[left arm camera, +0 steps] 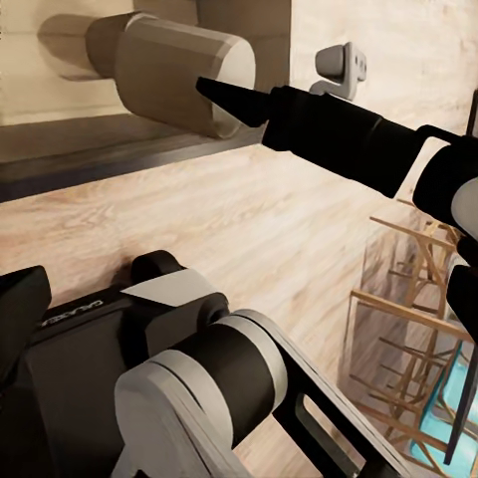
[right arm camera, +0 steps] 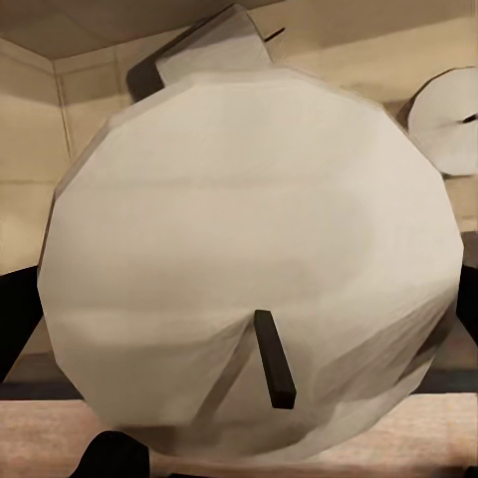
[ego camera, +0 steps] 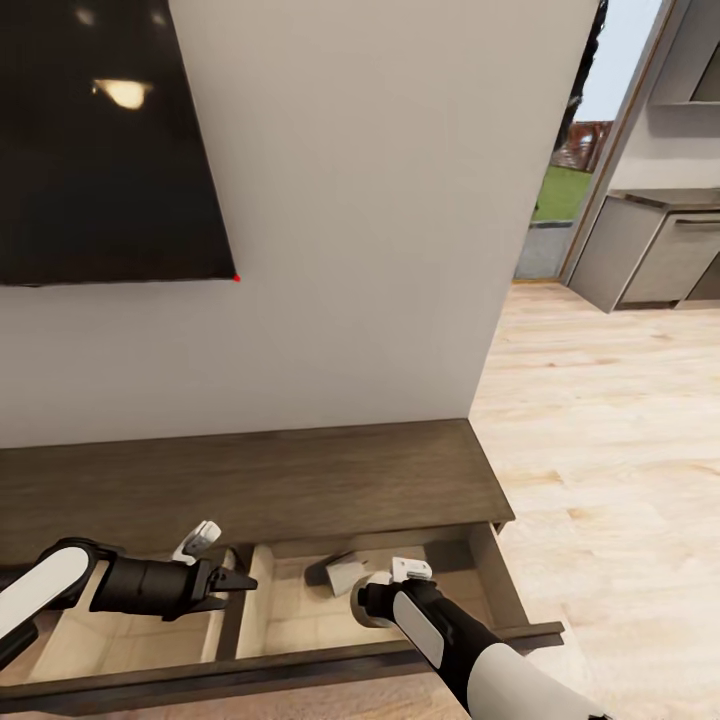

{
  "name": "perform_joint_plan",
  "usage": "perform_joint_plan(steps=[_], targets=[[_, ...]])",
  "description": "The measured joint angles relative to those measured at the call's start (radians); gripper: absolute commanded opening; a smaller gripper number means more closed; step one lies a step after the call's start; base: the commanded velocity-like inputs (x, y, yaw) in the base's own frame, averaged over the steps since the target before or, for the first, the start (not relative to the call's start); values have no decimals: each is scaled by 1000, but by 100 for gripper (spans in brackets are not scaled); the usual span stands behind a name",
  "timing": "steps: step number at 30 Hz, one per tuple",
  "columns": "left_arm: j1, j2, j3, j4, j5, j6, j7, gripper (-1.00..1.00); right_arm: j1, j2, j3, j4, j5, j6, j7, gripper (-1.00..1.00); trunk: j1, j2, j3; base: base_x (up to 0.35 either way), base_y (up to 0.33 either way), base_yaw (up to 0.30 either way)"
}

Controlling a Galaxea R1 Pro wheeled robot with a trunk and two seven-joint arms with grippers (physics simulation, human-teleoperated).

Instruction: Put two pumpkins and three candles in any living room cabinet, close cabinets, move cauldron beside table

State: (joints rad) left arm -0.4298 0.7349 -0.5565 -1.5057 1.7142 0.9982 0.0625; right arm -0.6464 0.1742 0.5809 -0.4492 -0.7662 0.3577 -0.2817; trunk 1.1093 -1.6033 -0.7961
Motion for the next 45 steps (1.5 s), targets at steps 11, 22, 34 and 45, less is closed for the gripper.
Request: perform_joint_plan(steps=[11,22,34,45], targets=[[0,1,0,1,-5,0,0,100,0,0,-1,0,0,-1,0,-100,0,0,0,99,73,0],[0,1,0,2,-3,0,-1,100,0,0,0,0,0,-2,1,-100,0,0,0,8,126,0],[0,1,2,1,0,-1,-1,100,0,0,-1,0,0,-2,1,-100,8,-14,-6,0,37,0],[0,2,7,1,-7,-4,1,100,0,-1,-1,0,1,-2,0,-100,50,-91,-41,0,0,0]])
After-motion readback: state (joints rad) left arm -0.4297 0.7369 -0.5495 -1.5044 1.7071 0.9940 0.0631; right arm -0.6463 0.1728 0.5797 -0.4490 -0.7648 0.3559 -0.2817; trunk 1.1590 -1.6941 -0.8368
